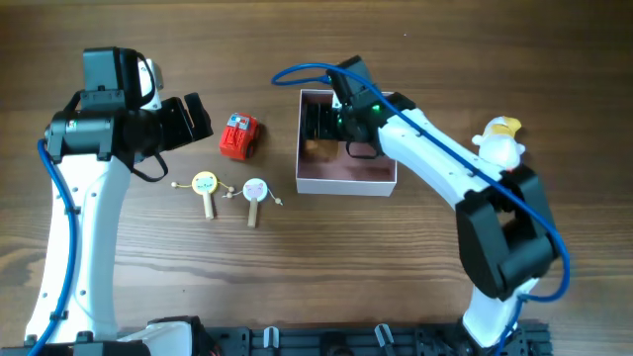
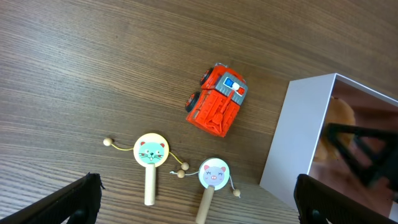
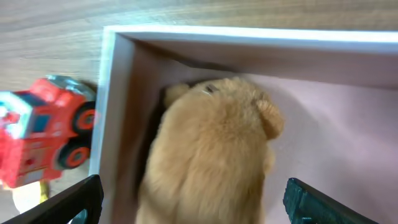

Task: Pack container
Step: 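Carry the brown plush dog into the box and release it, then grasp the white-yellow plush duck with the right gripper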

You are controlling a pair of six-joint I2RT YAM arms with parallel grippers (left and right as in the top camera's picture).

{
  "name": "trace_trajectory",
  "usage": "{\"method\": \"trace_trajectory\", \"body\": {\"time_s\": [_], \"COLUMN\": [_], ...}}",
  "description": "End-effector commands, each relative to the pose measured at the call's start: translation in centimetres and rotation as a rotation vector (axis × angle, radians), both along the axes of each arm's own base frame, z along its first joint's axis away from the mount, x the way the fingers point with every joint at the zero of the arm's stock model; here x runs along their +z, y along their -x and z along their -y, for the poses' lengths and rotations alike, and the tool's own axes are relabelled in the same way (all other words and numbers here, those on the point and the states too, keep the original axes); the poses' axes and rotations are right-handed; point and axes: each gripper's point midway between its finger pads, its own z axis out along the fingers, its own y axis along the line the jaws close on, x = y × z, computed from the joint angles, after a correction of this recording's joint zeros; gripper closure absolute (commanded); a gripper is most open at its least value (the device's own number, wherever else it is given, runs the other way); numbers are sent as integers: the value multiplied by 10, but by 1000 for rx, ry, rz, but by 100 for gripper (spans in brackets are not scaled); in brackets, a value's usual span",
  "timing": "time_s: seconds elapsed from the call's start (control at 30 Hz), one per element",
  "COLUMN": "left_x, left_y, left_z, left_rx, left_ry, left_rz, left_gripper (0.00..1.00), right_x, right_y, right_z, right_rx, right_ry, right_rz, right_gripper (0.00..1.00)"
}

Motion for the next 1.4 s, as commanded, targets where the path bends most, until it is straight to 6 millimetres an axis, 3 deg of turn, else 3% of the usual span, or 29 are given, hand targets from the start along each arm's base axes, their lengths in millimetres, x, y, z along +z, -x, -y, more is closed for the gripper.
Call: {"method": "trace_trajectory", "body": {"time_s": [0.0,0.07,0.13,0.23,0.27,0.3,0.37,0.5,0.6,0.7,0.8,0.9,0.97,1.03,1.07,1.13,1.17,1.23,1.37], "left_x": [5,5,5,5,5,5,5,5,5,5,5,5,5,5,5,5,5,5,5], "left_y": [-4,-4,-4,-4,-4,-4,-4,-4,-4,-4,-4,-4,-4,-4,-4,-4,-4,-4,-4], "left_z": [-3,-3,-3,-3,-3,-3,-3,-3,-3,-3,-3,-3,-3,-3,-3,-3,-3,-3,-3], "left_rx": [-9,-10,-9,-10,-9,-9,-10,-9,-9,-10,-9,-9,-10,-9,-9,-9,-9,-9,-9], "left_ry": [-12,-12,-12,-12,-12,-12,-12,-12,-12,-12,-12,-12,-12,-12,-12,-12,-12,-12,-12], "left_rz": [16,16,16,16,16,16,16,16,16,16,16,16,16,16,16,16,16,16,16], "left_gripper": [0,0,0,0,0,0,0,0,0,0,0,0,0,0,0,0,0,0,0], "right_x": [70,98,131,152,153,149,136,88,45,2,-41,-65,-79,-80,-75,-57,-43,-3,90], "right_y": [1,3,8,15,18,21,25,28,26,27,25,28,33,33,32,25,21,12,14], "right_z": [12,34,76,151,187,222,267,322,345,354,350,348,353,352,351,344,340,320,238], "right_rx": [40,-1,-86,-263,-349,-428,-513,-588,-608,-588,-550,-540,-587,-612,-615,-612,-606,-580,-410], "right_ry": [-36,-17,34,130,176,212,250,262,286,307,301,301,317,307,299,265,249,193,27], "right_rz": [140,187,238,245,228,197,135,-11,-118,-228,-316,-373,-415,-421,-414,-374,-339,-248,-48], "right_gripper": [6,4,1,0,1,1,1,1,0,0,1,1,17,50,60,66,72,74,75]}}
